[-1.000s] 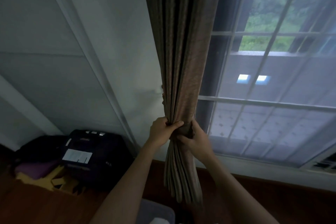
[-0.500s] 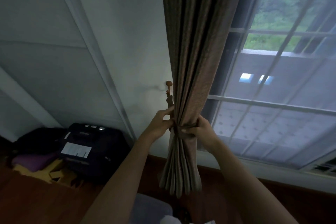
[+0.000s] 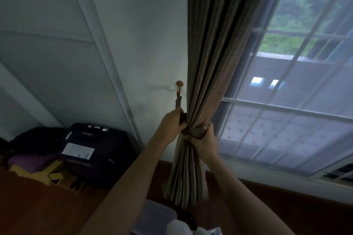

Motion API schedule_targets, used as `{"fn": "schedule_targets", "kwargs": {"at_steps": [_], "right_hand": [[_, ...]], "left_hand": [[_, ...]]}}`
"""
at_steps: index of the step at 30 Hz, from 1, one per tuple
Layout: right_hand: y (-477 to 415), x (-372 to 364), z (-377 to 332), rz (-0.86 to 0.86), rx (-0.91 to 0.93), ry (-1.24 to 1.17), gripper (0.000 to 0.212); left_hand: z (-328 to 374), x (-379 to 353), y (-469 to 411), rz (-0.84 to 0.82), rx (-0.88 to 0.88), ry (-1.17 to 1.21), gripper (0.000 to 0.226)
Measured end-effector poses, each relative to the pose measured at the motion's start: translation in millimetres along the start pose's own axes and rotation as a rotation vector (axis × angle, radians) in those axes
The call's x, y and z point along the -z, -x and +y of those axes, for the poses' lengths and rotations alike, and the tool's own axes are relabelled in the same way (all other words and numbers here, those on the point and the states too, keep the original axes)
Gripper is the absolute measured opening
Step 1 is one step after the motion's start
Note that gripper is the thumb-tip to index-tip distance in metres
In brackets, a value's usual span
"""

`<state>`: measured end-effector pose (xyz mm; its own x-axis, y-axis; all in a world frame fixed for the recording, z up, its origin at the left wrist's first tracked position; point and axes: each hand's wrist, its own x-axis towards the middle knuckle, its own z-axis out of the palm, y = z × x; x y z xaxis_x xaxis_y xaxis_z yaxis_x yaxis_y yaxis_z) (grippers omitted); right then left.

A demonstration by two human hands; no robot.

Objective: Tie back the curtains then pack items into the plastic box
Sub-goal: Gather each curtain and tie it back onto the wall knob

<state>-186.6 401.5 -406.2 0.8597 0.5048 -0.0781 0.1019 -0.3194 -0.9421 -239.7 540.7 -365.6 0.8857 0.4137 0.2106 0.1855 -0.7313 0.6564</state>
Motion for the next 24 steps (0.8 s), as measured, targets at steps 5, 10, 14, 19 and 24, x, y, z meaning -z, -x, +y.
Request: {"fn": "schedule_targets", "kwargs": {"at_steps": [5, 10, 14, 19, 24], "right_hand": [[-4, 0, -4, -0.004, 0.014, 0.059, 0.067], [-2, 3, -2, -0.008, 0.038, 0.115, 0.057], [2, -3, -2, -0.004, 0.034, 0.123, 0.052], [5, -2, -4, -0.006, -0.011, 0.128, 0.052], [8, 2, -4, -0.025, -0.067, 0.127, 0.061]], "left_hand": [[-14, 20, 3, 0.149, -0.128, -0.318, 0.011], [-23, 23, 32, 0.148, -0.178, -0.218, 0.015], [-14, 15, 49, 0.161, -0.13, -0.162, 0.015], [-12, 8, 62, 0.144, -0.093, -0.216, 0.017], [-13, 6, 65, 0.148, -0.023, -0.101, 0.013]]}}
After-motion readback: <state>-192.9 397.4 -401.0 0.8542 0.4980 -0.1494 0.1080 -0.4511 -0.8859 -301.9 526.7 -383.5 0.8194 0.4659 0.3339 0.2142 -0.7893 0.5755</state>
